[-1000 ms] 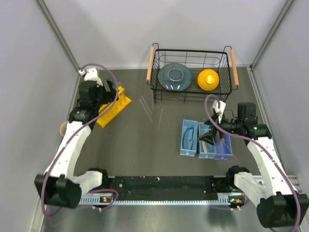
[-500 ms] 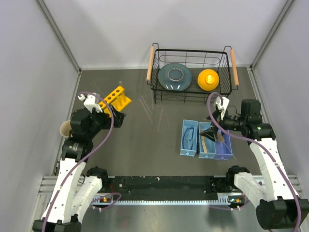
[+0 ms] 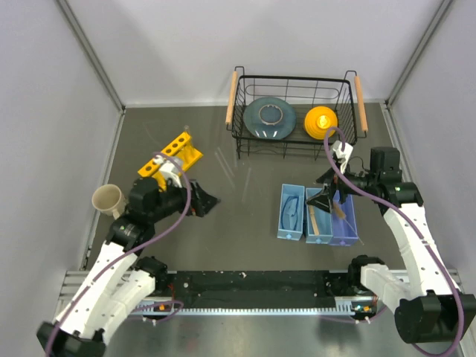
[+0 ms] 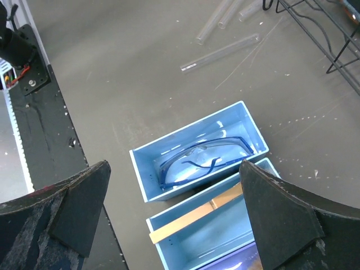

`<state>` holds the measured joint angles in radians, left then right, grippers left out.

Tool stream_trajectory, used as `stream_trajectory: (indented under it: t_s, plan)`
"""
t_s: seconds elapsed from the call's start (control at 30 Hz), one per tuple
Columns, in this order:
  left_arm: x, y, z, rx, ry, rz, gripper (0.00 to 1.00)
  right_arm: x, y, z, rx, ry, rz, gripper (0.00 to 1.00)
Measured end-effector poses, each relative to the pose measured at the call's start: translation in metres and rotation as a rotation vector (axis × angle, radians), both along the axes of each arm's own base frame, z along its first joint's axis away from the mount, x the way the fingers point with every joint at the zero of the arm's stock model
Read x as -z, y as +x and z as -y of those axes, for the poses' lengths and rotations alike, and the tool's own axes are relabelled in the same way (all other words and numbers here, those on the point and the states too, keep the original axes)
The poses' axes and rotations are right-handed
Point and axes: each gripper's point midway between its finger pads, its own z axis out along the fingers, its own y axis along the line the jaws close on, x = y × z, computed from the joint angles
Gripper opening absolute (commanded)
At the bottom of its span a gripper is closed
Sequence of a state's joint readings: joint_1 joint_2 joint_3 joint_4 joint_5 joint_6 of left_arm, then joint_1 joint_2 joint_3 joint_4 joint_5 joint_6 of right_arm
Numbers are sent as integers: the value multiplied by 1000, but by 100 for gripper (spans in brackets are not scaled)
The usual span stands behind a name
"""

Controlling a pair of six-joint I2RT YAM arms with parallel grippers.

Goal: Organize the chemistry lab equipment

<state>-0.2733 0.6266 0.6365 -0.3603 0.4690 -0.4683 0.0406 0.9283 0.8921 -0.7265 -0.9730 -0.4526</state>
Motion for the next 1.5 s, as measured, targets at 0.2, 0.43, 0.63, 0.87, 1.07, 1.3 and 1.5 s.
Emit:
stream_trajectory:
  t_s: [0.2,0.43,0.63,0.87,1.07,1.3,1.5]
  plan:
    - [34,-32,65,197,118,-64,99,1,4,2,24,-7,-17,99]
    - [83,-5,73,98,261,-161,99,0,6,8,66,-36,1,99]
    - [118,33,91,36,390,-271,99,-1,6,12,88,-54,26,99]
    - [138,69,120,2,423,-347,77,8,8,14,102,-66,21,99]
    - [154,90,129,-25,487,-371,66,15,9,14,103,-68,21,99]
    - [176,97,123,-42,592,-416,58,20,8,14,103,-68,21,99]
    - [186,98,122,-42,646,-450,47,20,9,14,101,-65,29,99]
